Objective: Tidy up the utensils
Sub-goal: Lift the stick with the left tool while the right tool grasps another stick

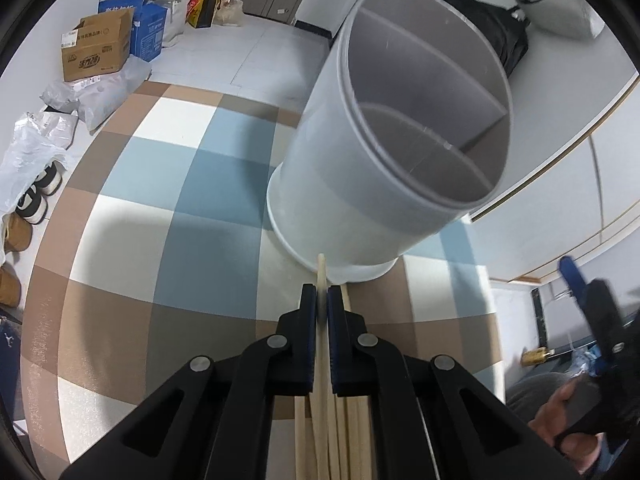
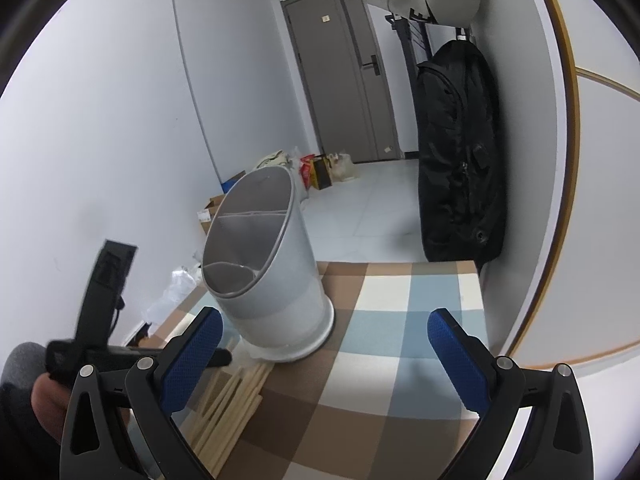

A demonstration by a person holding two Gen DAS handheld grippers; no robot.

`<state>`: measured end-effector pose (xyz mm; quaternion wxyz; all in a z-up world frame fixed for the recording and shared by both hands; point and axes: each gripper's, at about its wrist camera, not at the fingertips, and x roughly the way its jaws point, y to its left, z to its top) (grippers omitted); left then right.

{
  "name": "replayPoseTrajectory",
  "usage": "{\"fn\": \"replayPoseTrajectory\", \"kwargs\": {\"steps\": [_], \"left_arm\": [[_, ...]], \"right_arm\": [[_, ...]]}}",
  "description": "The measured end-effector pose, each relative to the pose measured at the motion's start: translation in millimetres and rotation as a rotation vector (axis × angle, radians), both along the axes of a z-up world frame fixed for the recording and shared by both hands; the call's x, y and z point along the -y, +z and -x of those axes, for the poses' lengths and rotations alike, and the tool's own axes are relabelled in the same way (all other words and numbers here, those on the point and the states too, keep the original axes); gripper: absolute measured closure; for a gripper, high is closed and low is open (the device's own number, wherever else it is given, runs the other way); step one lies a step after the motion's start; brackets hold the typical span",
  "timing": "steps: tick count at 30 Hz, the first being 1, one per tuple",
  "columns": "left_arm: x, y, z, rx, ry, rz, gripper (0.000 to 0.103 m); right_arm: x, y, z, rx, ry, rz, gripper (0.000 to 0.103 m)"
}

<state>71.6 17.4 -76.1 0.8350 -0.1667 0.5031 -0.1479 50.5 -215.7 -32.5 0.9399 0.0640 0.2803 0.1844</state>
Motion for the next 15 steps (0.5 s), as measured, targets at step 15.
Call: {"fn": "replayPoseTrajectory", "kwargs": {"steps": [15], "left_arm": [[-23, 16, 1, 0.058, 0.006, 0.111, 0.102]], "right_arm": [[-33, -51, -27, -0.414, 0.148, -0.163, 0.032]]}}
